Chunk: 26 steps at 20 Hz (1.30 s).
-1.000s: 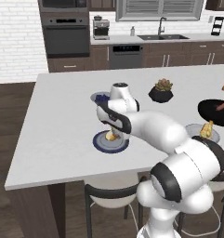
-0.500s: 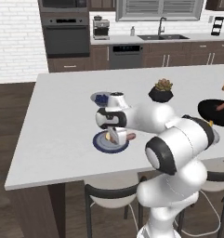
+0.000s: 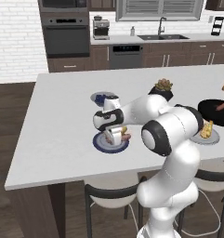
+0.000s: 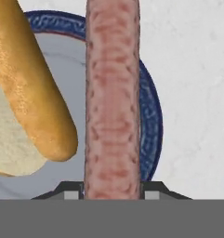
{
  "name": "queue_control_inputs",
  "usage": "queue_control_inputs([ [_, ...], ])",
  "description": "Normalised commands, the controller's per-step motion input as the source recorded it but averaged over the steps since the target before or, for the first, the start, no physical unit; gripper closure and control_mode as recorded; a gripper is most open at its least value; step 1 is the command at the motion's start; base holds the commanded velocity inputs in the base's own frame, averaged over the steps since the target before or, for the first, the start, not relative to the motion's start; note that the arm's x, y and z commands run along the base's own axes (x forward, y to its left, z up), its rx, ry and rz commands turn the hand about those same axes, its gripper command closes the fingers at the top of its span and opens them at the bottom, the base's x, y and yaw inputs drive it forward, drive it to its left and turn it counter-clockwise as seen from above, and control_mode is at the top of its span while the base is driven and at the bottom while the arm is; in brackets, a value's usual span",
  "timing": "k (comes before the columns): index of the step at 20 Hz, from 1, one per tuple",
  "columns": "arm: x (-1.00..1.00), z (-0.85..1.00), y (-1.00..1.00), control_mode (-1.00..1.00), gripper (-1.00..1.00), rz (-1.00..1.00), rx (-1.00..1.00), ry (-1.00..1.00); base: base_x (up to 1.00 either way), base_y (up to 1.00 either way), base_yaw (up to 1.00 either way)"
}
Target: Place one bun and one sausage from the bowl on each plate.
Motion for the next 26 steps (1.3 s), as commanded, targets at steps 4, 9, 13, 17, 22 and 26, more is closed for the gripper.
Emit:
queue_control_inputs([
  [4,0.19,-0.22,0.11,-1.00,-1.00,0.00,0.00,-0.03,0.00,0.00,0.00],
  [9,0.07,-0.08,0.00,-1.00,-1.00,0.00,0.00,-0.05,0.00,0.00,0.00],
  [13,-0.44,0.38,0.00,-1.00,-1.00,0.00,0.02,-0.08,0.00,0.00,0.00],
  [17,-0.93,0.99,-0.36,-1.00,-1.00,-0.04,0.07,-0.17,0.00,0.00,0.00],
  [22,-1.00,1.00,-0.81,-1.00,-1.00,0.04,0.03,-0.22,0.00,0.00,0.00],
  [26,-1.00,0.98,-0.56,-1.00,-1.00,0.28,-0.05,-0.30,0.00,0.00,0.00],
])
